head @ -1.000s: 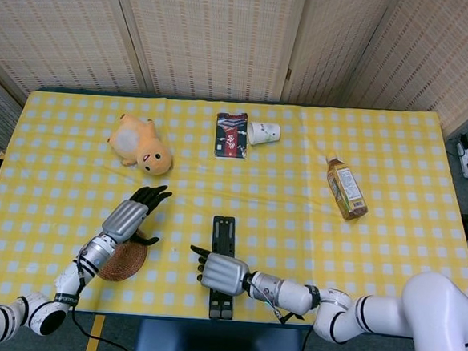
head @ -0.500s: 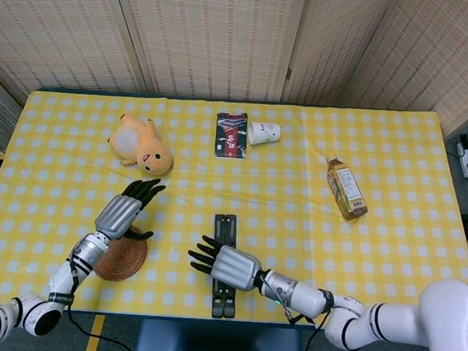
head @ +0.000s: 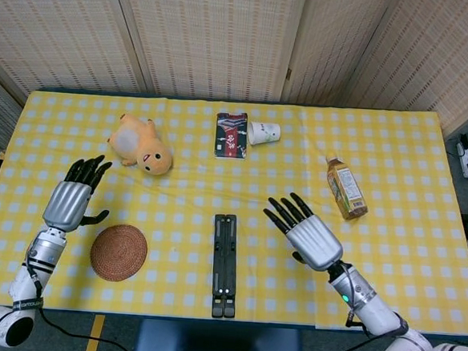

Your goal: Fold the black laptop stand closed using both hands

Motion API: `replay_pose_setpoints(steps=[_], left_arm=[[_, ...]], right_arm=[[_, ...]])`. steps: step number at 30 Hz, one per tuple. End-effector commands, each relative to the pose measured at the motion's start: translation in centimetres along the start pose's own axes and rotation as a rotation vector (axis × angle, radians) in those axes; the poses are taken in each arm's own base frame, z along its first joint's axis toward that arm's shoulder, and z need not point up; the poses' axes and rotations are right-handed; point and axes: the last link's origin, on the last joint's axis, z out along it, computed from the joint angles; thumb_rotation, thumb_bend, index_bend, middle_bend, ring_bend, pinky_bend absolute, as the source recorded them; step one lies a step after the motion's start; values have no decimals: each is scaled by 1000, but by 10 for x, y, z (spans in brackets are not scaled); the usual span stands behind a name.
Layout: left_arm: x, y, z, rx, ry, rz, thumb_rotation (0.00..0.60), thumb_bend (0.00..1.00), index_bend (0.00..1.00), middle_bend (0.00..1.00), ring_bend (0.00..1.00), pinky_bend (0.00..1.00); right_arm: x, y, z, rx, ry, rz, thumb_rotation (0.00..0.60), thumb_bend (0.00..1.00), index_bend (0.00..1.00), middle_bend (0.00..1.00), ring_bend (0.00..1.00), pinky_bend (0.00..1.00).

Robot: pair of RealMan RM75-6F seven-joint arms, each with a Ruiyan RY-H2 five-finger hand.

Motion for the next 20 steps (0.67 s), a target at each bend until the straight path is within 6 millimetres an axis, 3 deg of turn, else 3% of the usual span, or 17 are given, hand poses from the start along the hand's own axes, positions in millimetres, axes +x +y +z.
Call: replay_pose_setpoints(steps=[1, 8, 16, 20], left_arm=[[7, -20, -17, 79, 34, 26, 600, 265, 88, 0, 0, 0], [5, -45, -65, 187, 70, 76, 600, 265, 88, 0, 0, 0], [0, -44, -120, 243, 127, 52, 600, 266, 88, 2, 0, 0], [-4, -43, -137, 257, 112, 49, 600, 266, 88, 4, 0, 0]], right_arm=[[1, 35, -42, -176, 30, 106, 600, 150, 0, 8, 83, 0], [-14, 70, -102, -371, 40, 214, 600, 150, 0, 8, 71, 0], [-24, 82, -157, -530, 53, 316, 600, 150, 0, 2, 62, 0], [-26, 84, -170, -569, 61, 332, 600, 151, 0, 2, 57, 0]])
